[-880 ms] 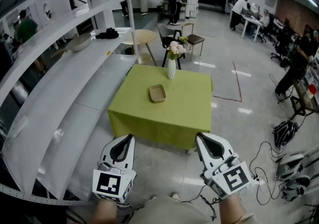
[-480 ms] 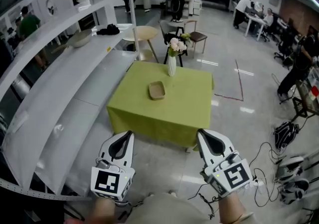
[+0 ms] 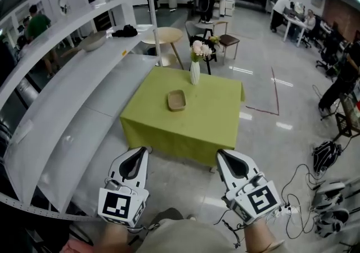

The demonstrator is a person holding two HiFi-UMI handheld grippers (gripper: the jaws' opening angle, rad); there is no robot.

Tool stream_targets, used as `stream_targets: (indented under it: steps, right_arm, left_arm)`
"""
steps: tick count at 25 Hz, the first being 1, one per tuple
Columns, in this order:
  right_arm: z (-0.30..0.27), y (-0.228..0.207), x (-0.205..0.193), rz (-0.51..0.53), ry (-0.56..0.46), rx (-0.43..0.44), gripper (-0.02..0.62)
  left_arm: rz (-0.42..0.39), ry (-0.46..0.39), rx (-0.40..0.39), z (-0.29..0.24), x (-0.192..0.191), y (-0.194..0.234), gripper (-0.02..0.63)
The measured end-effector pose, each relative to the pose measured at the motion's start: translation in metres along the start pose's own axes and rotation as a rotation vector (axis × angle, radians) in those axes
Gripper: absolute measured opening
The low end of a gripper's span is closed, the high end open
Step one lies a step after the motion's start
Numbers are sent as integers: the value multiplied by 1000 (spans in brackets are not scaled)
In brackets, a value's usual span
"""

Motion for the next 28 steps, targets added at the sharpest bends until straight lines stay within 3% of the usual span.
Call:
stream_targets:
  steps: [14, 28]
  right_arm:
    - [-6, -23, -14, 26, 16, 40, 6]
    - [-87, -67, -35, 6, 67, 9, 6]
  left_arm:
    - [-18, -21, 49, -13, -8, -7, 6]
    - [-1, 3, 12, -92, -31, 37, 6]
Point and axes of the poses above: the fingertips, and each gripper's own axes: z backward along the fingers, y to its left, x out of its top, the point moved 3 cm from there along z, backward along the fingers, and after that the axes turned 13 degrees about x, right-handed, at the moved point
